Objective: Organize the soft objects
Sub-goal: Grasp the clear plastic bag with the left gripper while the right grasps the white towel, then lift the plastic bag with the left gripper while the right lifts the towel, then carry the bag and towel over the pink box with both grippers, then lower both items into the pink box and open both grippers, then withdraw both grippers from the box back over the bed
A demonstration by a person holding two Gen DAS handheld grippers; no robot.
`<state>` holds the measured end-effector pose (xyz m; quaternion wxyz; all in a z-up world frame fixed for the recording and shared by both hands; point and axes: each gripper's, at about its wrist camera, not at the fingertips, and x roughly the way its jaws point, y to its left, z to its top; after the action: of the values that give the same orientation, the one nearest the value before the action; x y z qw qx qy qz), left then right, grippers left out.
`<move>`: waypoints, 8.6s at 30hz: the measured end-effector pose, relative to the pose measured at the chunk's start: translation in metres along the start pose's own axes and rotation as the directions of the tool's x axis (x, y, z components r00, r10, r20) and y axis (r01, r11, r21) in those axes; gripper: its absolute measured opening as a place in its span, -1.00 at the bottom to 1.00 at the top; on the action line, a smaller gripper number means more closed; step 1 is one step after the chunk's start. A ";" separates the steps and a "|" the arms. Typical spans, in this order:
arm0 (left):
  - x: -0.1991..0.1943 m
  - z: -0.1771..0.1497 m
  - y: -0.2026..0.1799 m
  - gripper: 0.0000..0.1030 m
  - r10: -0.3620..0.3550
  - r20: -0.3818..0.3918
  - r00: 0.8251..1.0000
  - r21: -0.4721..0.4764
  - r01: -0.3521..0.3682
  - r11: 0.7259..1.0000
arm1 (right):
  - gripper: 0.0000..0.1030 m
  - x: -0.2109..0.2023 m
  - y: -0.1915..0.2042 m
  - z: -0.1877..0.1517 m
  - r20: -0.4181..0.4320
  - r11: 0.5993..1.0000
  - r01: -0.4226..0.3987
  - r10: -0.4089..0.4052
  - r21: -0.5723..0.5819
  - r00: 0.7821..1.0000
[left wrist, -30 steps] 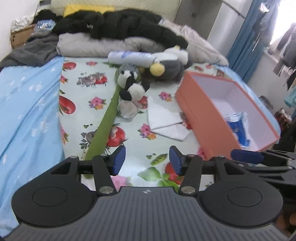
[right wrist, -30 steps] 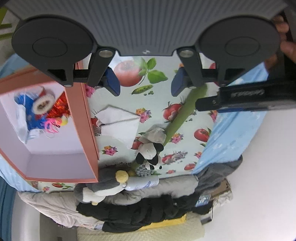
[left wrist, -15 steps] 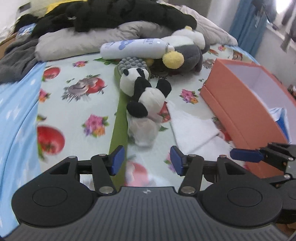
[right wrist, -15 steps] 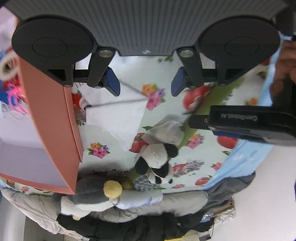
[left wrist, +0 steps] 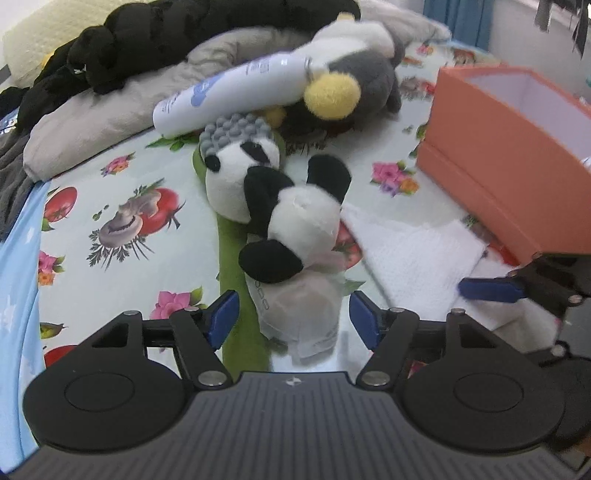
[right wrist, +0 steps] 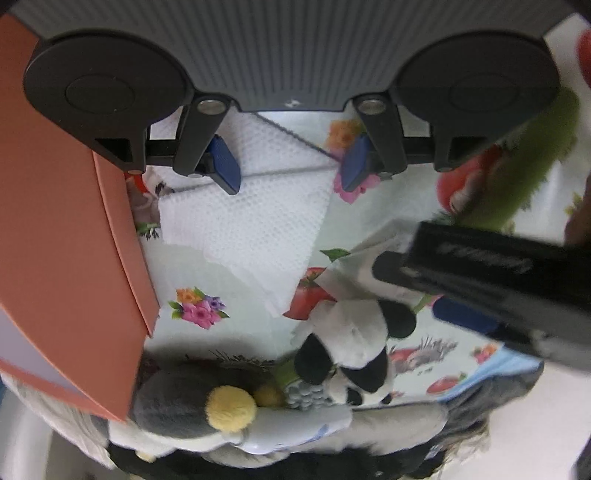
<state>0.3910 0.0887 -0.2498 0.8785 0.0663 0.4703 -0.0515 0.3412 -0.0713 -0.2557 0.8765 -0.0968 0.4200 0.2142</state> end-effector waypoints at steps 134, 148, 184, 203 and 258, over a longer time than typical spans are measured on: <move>-0.246 -0.004 -0.198 -0.31 -0.298 0.229 0.927 -0.181 0.341 0.923 | -0.77 -0.322 -0.121 -0.062 0.242 0.934 0.063 -0.156 0.351 0.958; -0.105 0.098 -0.241 -0.31 -0.339 0.113 0.934 -0.182 0.355 0.917 | -0.76 -0.222 -0.241 -0.022 0.119 0.912 0.128 -0.187 0.389 0.975; -0.161 0.081 -0.228 0.07 -0.278 0.163 0.947 -0.172 0.305 0.937 | -0.14 -0.227 -0.242 -0.032 0.115 0.882 0.068 -0.137 0.466 0.984; -0.315 -0.047 -0.168 0.24 -0.197 0.315 0.928 -0.251 0.282 0.926 | -0.14 -0.319 -0.112 -0.059 0.225 0.939 -0.018 -0.064 0.342 0.972; -0.213 -0.065 -0.018 0.47 0.029 0.199 0.980 -0.484 0.073 0.872 | -0.12 -0.165 -0.044 0.055 0.051 0.923 -0.226 0.221 0.311 0.974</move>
<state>0.2170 0.0881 -0.1092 0.9087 -0.1686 0.3782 0.0526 0.3077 -0.1399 -0.0929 0.8537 0.0945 0.4504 0.2437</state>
